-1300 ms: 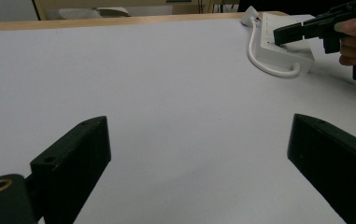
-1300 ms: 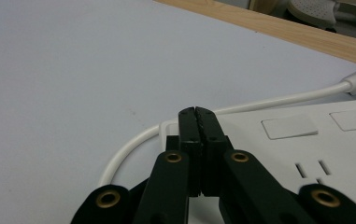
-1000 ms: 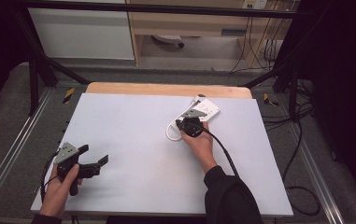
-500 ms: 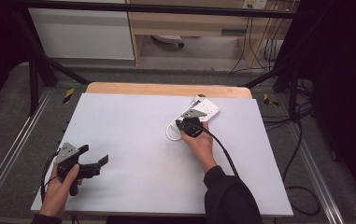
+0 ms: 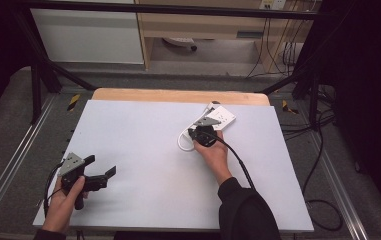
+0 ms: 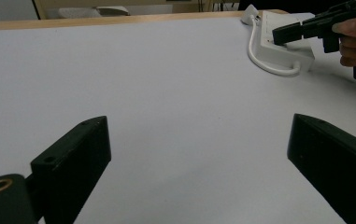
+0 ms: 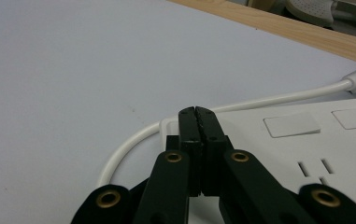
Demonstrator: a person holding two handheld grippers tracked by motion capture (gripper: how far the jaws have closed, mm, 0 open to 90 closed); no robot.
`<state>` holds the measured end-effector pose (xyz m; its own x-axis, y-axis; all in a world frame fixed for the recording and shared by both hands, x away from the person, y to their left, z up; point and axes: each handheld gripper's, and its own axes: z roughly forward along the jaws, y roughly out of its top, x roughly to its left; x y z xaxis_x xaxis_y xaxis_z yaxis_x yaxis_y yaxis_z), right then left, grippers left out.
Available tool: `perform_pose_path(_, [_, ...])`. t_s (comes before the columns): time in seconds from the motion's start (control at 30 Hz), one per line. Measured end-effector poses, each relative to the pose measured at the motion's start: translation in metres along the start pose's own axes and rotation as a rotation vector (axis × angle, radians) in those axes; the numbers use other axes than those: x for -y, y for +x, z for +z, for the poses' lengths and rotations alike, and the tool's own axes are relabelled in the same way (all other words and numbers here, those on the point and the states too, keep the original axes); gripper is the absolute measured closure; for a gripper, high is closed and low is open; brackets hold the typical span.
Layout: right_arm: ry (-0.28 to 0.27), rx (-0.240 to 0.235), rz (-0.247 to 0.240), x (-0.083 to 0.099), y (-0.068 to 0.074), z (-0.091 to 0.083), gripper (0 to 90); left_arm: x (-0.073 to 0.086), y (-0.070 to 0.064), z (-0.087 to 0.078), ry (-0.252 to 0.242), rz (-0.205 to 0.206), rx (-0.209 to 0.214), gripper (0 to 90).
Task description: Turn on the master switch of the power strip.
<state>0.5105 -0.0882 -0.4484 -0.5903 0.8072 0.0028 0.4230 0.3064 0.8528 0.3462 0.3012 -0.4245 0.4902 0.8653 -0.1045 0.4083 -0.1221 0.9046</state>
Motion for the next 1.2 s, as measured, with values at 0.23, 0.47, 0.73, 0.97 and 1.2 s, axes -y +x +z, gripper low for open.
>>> perform_pose_path(0.23, [0.008,0.001,0.002,-0.0010,0.0002,0.0002,90.0,0.0000,-0.0002,0.0000,0.000,0.000,-0.001,6.1])
perform_pose_path(0.47, [0.020,0.000,-0.003,-0.0018,0.0004,0.0005,90.0,0.0002,-0.0004,0.0003,0.004,0.003,-0.001,6.2])
perform_pose_path(0.73, [0.021,0.001,0.000,-0.0021,0.0004,0.0005,90.0,0.0002,-0.0001,0.0002,0.004,0.002,-0.001,6.1])
perform_pose_path(0.97, [0.022,0.001,-0.001,-0.0023,0.0005,0.0003,90.0,0.0002,0.0000,-0.0001,0.002,0.003,-0.002,6.2])
perform_pose_path(1.2, [0.023,-0.001,0.009,-0.0025,0.0005,0.0003,90.0,0.0002,0.0004,-0.0001,0.000,0.004,-0.001,6.2])
